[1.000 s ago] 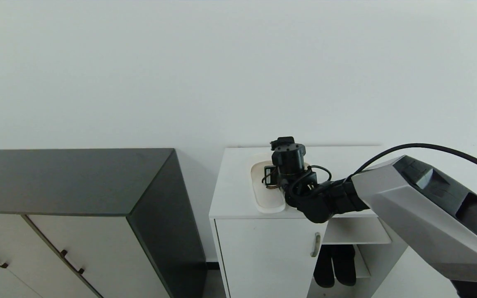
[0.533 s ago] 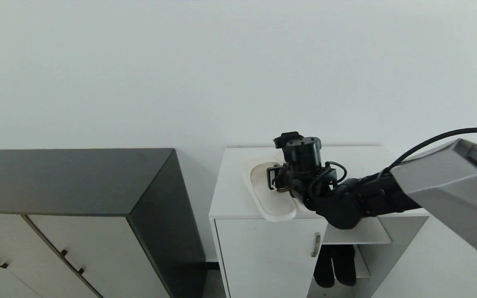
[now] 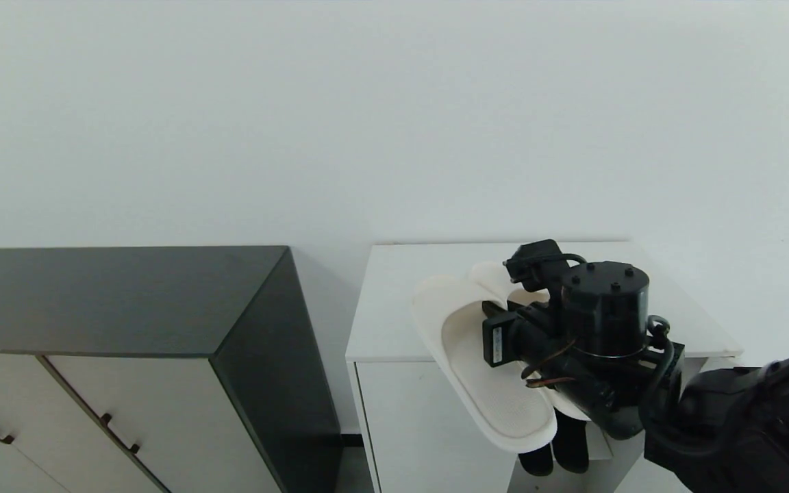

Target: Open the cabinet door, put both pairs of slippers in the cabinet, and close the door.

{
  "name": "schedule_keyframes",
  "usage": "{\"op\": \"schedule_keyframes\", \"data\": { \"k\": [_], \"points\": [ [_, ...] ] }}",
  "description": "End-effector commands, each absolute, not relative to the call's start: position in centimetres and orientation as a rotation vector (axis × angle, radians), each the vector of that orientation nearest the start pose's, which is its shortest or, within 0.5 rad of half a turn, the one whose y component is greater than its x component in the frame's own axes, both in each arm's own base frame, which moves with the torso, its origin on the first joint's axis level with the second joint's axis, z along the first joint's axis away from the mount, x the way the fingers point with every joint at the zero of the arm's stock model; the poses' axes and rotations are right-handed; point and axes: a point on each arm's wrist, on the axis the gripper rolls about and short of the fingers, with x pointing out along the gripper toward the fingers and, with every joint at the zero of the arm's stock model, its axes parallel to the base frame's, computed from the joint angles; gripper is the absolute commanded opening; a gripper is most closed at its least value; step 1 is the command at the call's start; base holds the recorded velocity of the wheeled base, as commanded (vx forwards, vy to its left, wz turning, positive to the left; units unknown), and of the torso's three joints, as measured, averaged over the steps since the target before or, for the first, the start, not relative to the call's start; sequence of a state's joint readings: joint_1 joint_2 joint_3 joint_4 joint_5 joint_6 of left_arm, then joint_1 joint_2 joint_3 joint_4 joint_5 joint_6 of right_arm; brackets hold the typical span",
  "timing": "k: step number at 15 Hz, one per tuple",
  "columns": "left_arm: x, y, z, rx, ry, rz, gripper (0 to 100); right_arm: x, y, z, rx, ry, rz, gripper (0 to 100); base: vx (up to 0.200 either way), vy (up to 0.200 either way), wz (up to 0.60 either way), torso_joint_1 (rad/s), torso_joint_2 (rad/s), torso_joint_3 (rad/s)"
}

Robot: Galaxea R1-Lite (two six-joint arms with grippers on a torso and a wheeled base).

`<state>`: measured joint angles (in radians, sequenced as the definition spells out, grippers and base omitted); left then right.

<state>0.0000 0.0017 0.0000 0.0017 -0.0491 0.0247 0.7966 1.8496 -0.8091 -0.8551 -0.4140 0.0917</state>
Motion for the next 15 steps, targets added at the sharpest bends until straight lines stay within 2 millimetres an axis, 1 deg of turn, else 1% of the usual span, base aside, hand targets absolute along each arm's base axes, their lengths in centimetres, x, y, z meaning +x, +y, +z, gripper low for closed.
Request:
{"op": "schedule_keyframes", "data": {
  "k": [1, 4, 10, 15],
  "points": [
    [-2.3, -0.1, 7.5, 0.024, 0.002, -0.049, 0, 23.4, 22.9, 16.1, -0.012, 0.165, 0.380, 0, 0.000, 0.000, 0.00, 0.000, 0.00, 0.000],
    [-2.3, -0.1, 7.5, 0.024, 0.002, -0.049, 0, 23.6, 23.1, 15.5, -0.019, 0.177, 0.376, 0, 0.000, 0.000, 0.00, 0.000, 0.00, 0.000],
    [-2.3, -0.1, 7.5, 0.021, 0.003, -0.048, 0, 23.3, 23.3, 15.4, -0.023, 0.181, 0.385, 0, 0.000, 0.000, 0.00, 0.000, 0.00, 0.000],
    [-2.3, -0.1, 7.5, 0.021, 0.003, -0.048, 0, 23.1, 23.3, 15.0, -0.035, 0.194, 0.387, 0, -0.200, 0.000, 0.00, 0.004, 0.00, -0.001]
  ]
}}
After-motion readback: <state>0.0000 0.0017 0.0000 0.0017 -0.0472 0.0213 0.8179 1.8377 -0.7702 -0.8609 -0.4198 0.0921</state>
